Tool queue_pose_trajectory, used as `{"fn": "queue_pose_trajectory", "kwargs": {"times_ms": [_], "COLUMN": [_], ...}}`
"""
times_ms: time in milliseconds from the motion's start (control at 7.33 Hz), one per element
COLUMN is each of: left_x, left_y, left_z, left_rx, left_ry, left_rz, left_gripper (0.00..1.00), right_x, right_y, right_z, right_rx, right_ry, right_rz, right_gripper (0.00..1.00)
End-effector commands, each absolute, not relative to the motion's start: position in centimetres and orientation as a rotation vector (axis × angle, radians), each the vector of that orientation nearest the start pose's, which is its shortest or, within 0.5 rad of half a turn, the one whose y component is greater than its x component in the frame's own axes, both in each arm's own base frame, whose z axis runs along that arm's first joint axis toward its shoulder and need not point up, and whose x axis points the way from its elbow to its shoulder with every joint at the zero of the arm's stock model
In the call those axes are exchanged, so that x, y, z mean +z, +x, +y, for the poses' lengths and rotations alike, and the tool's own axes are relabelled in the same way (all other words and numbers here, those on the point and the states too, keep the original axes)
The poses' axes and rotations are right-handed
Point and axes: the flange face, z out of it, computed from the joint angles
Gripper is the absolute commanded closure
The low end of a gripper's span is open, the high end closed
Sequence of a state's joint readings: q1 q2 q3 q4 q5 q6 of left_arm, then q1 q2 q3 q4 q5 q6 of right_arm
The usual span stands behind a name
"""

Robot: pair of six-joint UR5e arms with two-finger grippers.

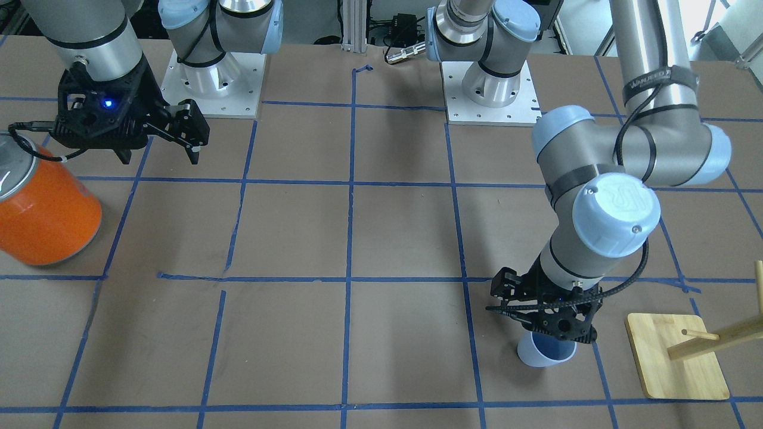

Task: Flip cup

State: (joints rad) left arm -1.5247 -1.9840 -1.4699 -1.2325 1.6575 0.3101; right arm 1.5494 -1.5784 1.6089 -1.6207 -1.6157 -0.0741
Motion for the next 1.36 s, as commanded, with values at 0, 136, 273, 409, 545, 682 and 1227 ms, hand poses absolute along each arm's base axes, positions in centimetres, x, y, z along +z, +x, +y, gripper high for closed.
{"fn": "queue_pose_trajectory", "kwargs": {"times_ms": [0, 136, 273, 409, 545, 682, 1227], "left_x": [41.4, 44.0, 46.4, 48.1, 49.6, 50.2, 52.0], "left_y": [-11.3, -12.1, -13.8, -15.5, -16.8, -19.2, -19.9], "left_z": [-60.4, -57.4, -54.0, -50.8, -49.0, -49.3, -49.0], "left_rx": [0.082, 0.059, 0.000, -0.051, -0.123, -0.238, -0.313], "left_ry": [0.370, 0.321, 0.344, 0.354, 0.290, 0.225, 0.224], "left_rz": [3.031, 3.045, 3.044, 3.042, 3.057, 3.085, 3.079], "left_gripper": [0.00, 0.00, 0.00, 0.00, 0.00, 0.00, 0.00], "right_x": [47.7, 47.7, 47.8, 47.9, 47.9, 47.9, 47.8], "right_y": [11.8, 11.8, 11.8, 11.9, 11.9, 12.0, 12.0], "right_z": [-49.3, -49.3, -49.2, -49.2, -49.2, -49.2, -49.2], "right_rx": [-0.025, -0.023, -0.025, -0.031, -0.031, -0.032, -0.026], "right_ry": [-0.092, -0.092, -0.095, -0.095, -0.097, -0.099, -0.131], "right_rz": [3.189, 3.189, 3.189, 3.183, 3.181, 3.170, 3.167], "right_gripper": [0.00, 0.00, 0.00, 0.00, 0.00, 0.00, 0.00]}}
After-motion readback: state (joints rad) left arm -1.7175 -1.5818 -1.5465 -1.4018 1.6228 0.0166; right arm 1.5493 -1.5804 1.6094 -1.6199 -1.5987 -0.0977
